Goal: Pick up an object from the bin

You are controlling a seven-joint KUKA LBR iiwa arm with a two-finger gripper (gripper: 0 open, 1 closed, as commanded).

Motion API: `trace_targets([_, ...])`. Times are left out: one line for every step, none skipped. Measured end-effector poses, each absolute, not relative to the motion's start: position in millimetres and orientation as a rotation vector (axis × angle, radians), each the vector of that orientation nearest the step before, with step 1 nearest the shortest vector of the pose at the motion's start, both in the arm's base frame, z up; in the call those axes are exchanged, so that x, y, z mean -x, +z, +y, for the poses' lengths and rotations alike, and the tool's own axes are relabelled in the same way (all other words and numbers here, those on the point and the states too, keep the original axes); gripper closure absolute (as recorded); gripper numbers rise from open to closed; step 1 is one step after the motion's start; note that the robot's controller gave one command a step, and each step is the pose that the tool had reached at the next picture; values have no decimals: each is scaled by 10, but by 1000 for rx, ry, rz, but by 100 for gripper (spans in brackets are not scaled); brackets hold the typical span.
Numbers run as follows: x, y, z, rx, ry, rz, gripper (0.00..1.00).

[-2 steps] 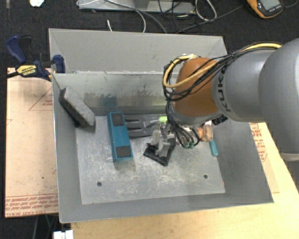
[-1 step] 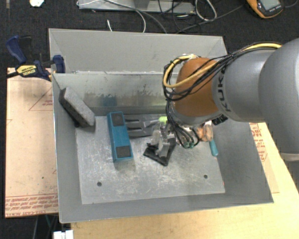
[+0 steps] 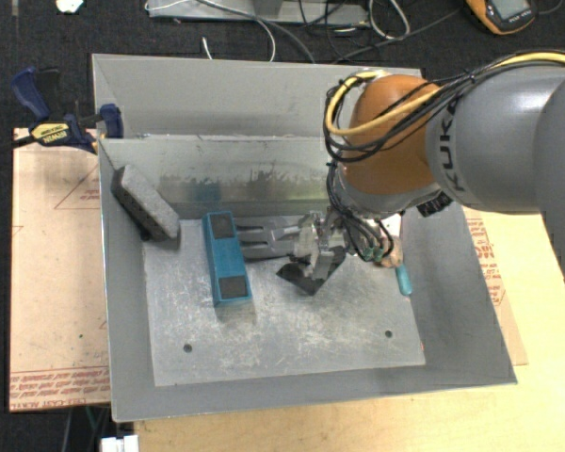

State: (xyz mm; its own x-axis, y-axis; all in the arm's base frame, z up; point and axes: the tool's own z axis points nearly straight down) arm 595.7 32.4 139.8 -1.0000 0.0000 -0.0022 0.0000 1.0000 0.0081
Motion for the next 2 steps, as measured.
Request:
trace_targets([-5961, 2152, 301, 93, 12, 3141, 100])
trace_targets([-5922, 2602, 260, 116, 12, 3140, 100])
